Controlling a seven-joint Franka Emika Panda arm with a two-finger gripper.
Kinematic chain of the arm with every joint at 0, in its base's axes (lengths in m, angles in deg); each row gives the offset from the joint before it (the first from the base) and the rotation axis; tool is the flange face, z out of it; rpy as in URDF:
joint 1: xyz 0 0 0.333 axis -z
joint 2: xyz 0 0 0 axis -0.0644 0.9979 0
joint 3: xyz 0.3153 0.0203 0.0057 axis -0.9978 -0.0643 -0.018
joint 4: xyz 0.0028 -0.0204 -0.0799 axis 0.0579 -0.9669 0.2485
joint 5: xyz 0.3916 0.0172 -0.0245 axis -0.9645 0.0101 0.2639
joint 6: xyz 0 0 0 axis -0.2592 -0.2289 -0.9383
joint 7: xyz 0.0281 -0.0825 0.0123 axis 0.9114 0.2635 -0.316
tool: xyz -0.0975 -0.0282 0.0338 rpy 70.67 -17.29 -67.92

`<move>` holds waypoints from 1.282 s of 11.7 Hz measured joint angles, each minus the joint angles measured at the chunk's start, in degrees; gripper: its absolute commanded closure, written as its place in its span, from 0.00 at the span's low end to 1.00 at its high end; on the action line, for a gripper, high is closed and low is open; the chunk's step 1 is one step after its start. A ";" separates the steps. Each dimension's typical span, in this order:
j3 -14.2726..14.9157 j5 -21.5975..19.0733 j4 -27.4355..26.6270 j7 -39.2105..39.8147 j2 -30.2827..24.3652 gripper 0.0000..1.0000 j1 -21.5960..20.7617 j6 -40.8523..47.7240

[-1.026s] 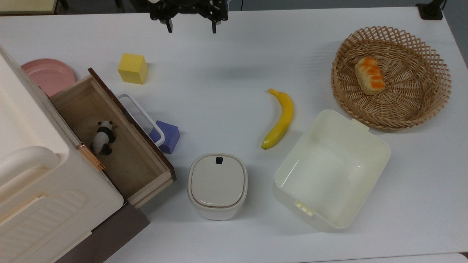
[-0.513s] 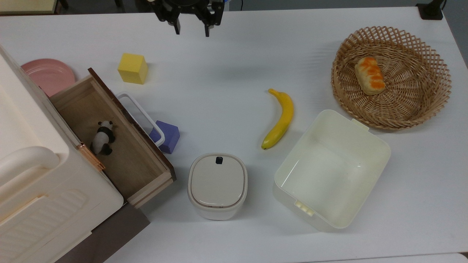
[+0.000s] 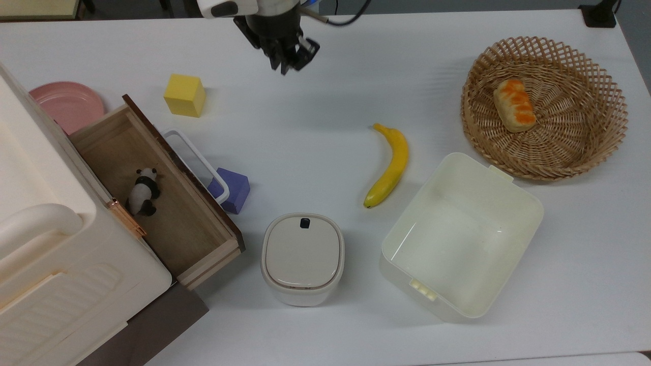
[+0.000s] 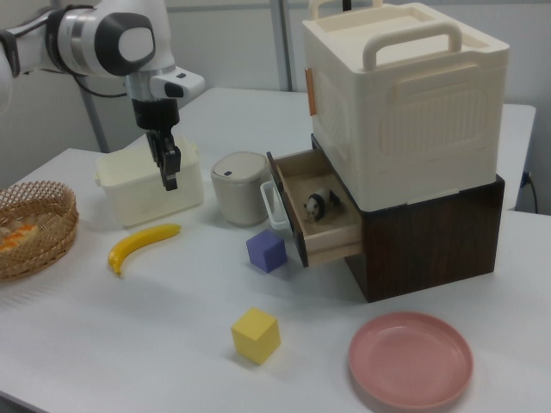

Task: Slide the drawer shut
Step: 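Move the gripper toward the open drawer front of the wooden unit, then push the drawer front with the gripper into the wooden unit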

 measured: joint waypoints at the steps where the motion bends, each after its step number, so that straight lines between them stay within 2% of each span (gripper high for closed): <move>1: 0.01 0.01 -0.69 -4.94 0.49 0.83 0.02 -3.14; 4: 0.04 2.46 -2.76 -12.59 3.18 0.84 0.01 -9.99; 8: 1.60 6.23 -2.74 -14.15 8.36 0.85 0.29 -16.76; 12: 5.30 9.14 -2.17 -14.16 11.49 0.85 0.38 -24.03; 15: 7.87 9.34 -0.24 -14.15 13.28 0.85 0.40 -26.57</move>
